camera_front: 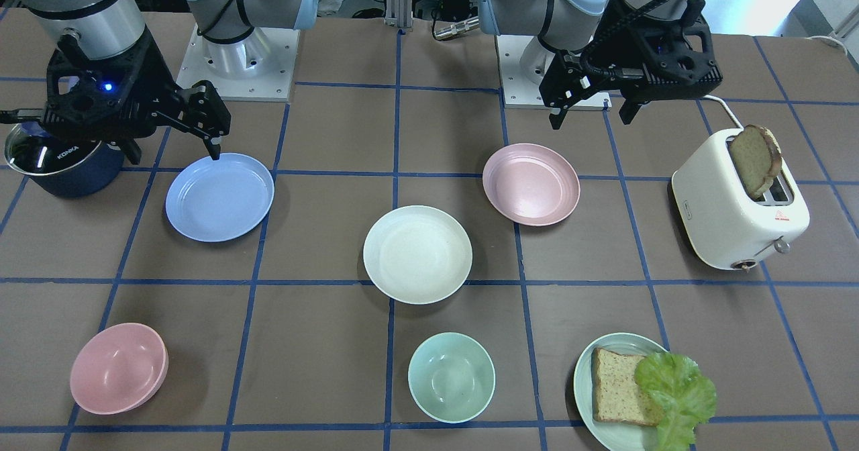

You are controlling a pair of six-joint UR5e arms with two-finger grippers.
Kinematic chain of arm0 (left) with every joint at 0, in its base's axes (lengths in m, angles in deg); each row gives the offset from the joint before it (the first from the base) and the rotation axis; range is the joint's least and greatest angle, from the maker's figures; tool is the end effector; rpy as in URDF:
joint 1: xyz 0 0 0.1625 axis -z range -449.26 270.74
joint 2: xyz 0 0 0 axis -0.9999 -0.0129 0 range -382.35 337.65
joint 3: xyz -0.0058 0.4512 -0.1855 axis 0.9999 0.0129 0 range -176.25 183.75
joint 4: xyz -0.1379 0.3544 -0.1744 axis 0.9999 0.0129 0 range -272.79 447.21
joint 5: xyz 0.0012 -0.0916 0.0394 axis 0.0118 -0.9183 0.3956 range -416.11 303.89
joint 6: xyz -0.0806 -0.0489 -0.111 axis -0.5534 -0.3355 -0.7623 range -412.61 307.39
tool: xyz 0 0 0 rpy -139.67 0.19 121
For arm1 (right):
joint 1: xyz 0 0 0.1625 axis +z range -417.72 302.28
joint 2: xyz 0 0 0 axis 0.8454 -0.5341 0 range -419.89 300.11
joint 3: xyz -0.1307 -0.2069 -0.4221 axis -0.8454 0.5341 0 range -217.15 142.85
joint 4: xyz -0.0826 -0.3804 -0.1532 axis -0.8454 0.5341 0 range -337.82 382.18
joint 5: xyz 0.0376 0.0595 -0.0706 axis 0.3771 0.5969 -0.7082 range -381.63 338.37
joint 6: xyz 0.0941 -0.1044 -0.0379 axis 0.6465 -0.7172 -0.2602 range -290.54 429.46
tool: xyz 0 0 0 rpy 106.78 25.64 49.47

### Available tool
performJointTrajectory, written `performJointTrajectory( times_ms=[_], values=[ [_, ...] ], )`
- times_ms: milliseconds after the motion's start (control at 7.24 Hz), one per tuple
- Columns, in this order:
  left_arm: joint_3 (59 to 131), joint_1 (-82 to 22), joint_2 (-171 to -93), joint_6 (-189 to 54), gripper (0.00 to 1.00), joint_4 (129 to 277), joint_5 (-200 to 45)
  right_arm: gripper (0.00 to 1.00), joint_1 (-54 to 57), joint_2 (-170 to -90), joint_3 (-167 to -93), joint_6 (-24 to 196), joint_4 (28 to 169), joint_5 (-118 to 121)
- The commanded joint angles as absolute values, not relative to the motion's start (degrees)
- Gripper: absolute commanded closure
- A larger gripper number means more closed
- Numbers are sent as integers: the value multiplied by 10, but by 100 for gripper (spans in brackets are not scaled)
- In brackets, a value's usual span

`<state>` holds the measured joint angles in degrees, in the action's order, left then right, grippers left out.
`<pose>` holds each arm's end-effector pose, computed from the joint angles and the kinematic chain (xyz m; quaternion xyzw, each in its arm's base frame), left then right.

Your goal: Stack three plates with pink and blue

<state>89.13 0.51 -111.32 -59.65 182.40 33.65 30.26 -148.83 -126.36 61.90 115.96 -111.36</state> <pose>-0.1320 -0.4873 0.5444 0.0633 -0.9980 0.0038 0.0024 0.1158 -0.5184 0.5094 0.0483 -0.9984 0.0308 0.0003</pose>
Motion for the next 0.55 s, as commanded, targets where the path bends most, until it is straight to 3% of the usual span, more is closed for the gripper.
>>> performJointTrajectory(
  times_ms=[0, 415],
  values=[
    [891, 5, -1113, -596, 0, 1824, 338, 0, 303, -1487, -1264, 619, 1160, -1114],
    [891, 5, -1110, -596, 0, 1825, 338, 0, 303, -1487, -1264, 619, 1160, -1115]
  ],
)
